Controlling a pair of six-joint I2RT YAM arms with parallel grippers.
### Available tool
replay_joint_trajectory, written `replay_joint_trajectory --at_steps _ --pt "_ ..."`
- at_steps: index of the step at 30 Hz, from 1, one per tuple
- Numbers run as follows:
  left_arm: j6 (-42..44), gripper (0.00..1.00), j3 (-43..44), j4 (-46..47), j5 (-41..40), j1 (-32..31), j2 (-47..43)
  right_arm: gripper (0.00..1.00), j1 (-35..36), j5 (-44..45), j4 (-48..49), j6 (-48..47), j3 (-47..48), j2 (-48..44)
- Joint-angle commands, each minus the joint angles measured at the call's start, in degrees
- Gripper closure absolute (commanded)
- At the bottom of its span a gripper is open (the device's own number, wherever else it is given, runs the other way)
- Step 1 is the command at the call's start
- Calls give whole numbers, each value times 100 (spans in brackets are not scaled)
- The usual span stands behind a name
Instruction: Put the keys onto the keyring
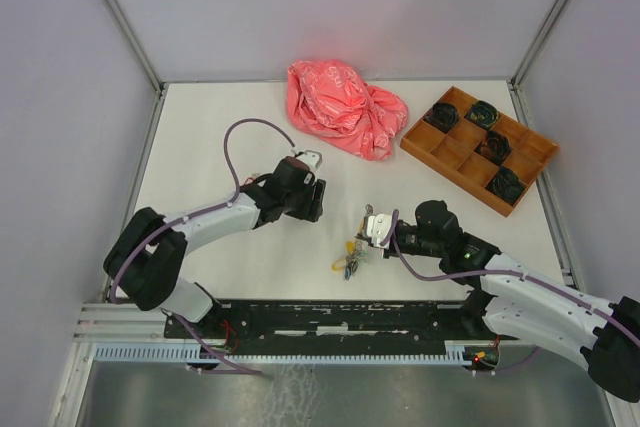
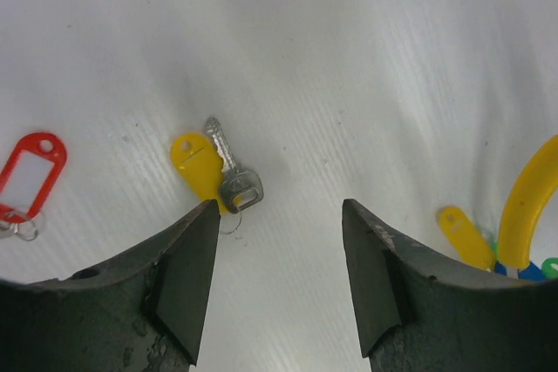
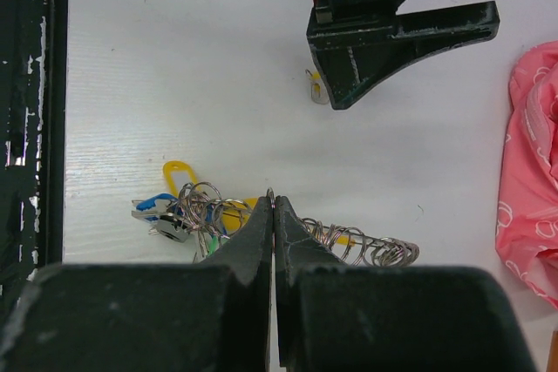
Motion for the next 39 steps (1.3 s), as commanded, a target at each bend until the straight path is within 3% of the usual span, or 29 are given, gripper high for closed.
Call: replay_joint_trajectory --at_steps 1,18,25,31,35,39 --pt "1010 35 -2 -587 -505 -147 -358 99 17 -145 351 -16 291 -13" --pt "1624 59 317 -760 -1185 -449 584 99 17 -183 350 -7 302 1" --pt "1690 66 410 -756 -1177 -452 749 100 17 -185 353 -9 309 25" --pt "1669 79 471 -811 -1081 -453 785 99 17 -178 337 -7 307 18" --pt "1541 91 635 -1193 -980 -452 658 100 17 -188 332 1 309 -11" --pt "1291 93 875 -1689 -559 -448 505 99 21 -189 315 0 310 -30"
